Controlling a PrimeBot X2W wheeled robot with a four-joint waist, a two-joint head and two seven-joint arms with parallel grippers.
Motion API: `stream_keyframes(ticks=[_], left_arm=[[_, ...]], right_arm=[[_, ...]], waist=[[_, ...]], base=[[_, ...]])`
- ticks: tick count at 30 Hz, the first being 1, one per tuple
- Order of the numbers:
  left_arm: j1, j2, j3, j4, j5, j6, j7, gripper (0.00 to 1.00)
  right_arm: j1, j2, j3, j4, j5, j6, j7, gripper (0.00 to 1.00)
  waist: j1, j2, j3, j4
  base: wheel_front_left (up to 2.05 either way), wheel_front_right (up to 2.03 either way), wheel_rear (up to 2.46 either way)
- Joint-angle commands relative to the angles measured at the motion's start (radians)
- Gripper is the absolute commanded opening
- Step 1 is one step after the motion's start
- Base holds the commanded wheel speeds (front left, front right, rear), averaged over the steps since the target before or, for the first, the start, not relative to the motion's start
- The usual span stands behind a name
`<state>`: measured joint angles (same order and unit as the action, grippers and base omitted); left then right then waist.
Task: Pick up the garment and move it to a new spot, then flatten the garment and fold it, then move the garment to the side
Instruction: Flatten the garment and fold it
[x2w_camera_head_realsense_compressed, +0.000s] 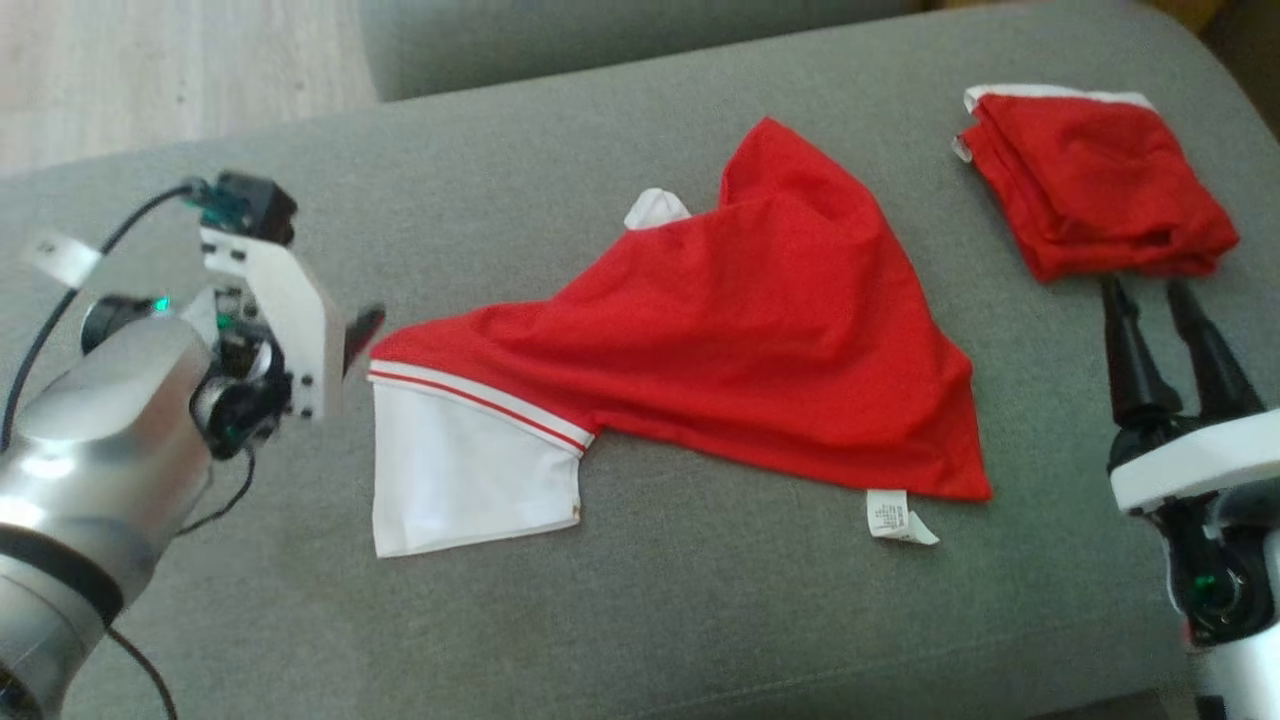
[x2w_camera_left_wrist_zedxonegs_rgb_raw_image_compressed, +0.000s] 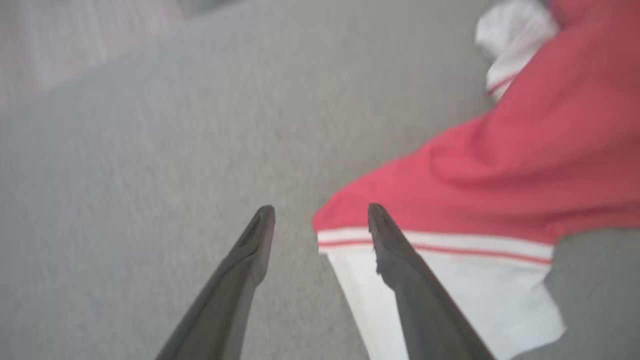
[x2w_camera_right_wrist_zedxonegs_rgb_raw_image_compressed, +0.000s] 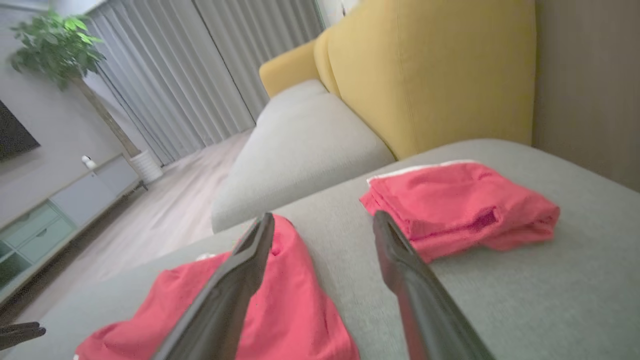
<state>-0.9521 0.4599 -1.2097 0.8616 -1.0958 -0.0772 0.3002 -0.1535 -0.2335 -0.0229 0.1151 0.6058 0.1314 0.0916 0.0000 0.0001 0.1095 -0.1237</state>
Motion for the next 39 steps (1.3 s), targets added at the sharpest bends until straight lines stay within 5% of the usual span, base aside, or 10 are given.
stream_keyframes(ticks=[1, 8, 14, 21, 27, 39], left_arm=[[-0.058, 0.039, 0.065, -0.04, 0.002, 0.026, -0.09, 1.0], [0.038, 0.106, 0.177, -0.247, 0.069, 0.254, -0.512, 1.0], [0.227, 0.183, 0.332, -0.572, 0.106, 0.467, -0.561, 1.0], [0.522, 0.197, 0.5, -0.859, 0.248, 0.604, -0.562, 1.0], [0.791, 0.092, 0.688, -1.003, 0.432, 0.625, -0.562, 1.0], [0.973, -0.105, 0.83, -0.931, 0.629, 0.453, -0.562, 1.0]], right_arm=[[-0.009, -0.028, 0.016, -0.049, -0.01, -0.001, -0.036, 1.0], [0.043, -0.034, 0.039, -0.117, -0.03, -0.001, -0.16, 1.0], [0.08, -0.05, 0.063, -0.135, -0.067, -0.001, -0.213, 1.0], [0.129, -0.034, 0.073, -0.112, -0.106, -0.001, -0.26, 1.0], [0.182, -0.018, 0.058, -0.104, -0.209, -0.001, -0.291, 1.0], [0.194, 0.004, 0.086, -0.031, -0.297, -0.001, -0.325, 1.0]], waist=[[0.0, -0.0001, -0.029, 0.014], [0.0, -0.0001, -0.099, 0.047], [0.0, -0.0001, -0.115, 0.068], [0.0, -0.0001, -0.127, 0.08], [0.0, -0.0001, -0.129, 0.089], [0.0, -0.0001, -0.117, 0.088]], base=[[0.0, 0.0, 0.0], [0.0, 0.0, 0.0], [0.0, 0.0, 0.0], [0.0, 0.0, 0.0], [0.0, 0.0, 0.0], [0.0, 0.0, 0.0]])
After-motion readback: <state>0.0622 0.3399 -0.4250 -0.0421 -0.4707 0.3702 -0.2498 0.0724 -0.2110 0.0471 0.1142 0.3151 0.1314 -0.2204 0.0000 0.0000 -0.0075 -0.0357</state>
